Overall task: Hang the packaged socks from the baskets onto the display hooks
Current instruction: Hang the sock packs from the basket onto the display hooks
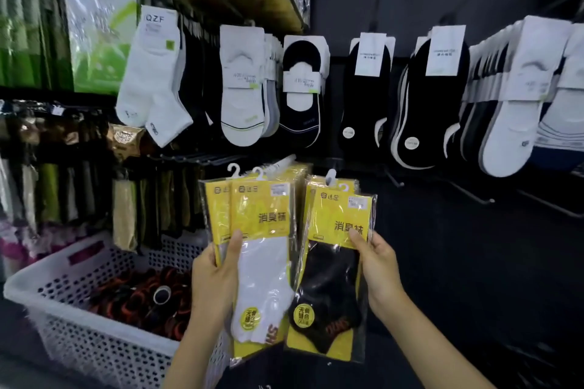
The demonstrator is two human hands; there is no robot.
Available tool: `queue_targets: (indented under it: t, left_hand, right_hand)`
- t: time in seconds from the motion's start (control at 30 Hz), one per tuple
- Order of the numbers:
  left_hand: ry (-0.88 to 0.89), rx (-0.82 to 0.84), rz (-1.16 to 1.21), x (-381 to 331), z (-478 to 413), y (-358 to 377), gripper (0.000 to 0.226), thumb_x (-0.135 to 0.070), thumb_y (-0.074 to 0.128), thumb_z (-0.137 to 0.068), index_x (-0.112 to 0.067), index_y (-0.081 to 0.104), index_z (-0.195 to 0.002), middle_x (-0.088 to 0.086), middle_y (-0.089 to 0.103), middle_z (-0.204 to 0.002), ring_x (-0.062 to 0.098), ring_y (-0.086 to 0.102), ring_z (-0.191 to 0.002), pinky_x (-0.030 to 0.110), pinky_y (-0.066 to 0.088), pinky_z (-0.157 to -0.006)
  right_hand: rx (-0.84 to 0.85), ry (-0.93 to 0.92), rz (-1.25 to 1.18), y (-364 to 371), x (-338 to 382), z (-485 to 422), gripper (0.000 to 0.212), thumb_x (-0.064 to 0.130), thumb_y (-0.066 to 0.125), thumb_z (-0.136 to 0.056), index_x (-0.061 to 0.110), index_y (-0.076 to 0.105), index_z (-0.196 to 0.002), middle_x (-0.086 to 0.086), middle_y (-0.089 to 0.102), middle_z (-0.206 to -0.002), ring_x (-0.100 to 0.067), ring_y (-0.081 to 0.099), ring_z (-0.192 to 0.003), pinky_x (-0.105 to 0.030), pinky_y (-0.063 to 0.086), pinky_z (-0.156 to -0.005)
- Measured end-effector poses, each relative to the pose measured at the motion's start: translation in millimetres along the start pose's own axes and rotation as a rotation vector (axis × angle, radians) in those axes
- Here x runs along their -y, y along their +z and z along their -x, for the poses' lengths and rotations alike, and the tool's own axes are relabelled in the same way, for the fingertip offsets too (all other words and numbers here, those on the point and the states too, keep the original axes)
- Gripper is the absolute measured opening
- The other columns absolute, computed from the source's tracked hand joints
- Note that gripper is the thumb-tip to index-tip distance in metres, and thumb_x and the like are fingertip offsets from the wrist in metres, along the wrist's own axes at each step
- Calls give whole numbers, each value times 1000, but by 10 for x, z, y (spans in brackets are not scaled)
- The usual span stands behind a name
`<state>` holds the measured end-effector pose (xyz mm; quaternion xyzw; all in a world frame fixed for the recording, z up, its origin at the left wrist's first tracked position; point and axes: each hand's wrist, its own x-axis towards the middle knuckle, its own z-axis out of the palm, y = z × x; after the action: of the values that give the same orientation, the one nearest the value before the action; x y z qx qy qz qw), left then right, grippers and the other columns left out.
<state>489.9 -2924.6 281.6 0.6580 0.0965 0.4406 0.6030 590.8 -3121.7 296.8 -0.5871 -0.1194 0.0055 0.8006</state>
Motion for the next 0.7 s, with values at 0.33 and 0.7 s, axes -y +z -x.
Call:
queue_targets:
  t: [0.33, 0.7]
  left_hand:
    - [57, -159, -16, -1, -167, -192, 50, -40, 54, -89, -17, 24, -56, -12, 21, -38, 3, 20, -33, 10, 19, -34]
    - [-47, -125, 71, 7, -150, -70, 48, -39, 55, -89, -13, 30, -59, 2, 30, -48, 9, 31, -40, 17, 29, -40]
  right_hand:
    - [-53, -25, 208, 184, -128, -601, 14, 20, 57, -94, 15, 67, -102, -3, 73, -98, -18, 69, -92, -33, 55, -81]
    - [-404, 119, 350, 45, -417, -1064, 34, 40, 73, -80, 11, 63, -96, -4, 65, -96, -18, 57, -85, -31, 48, -71]
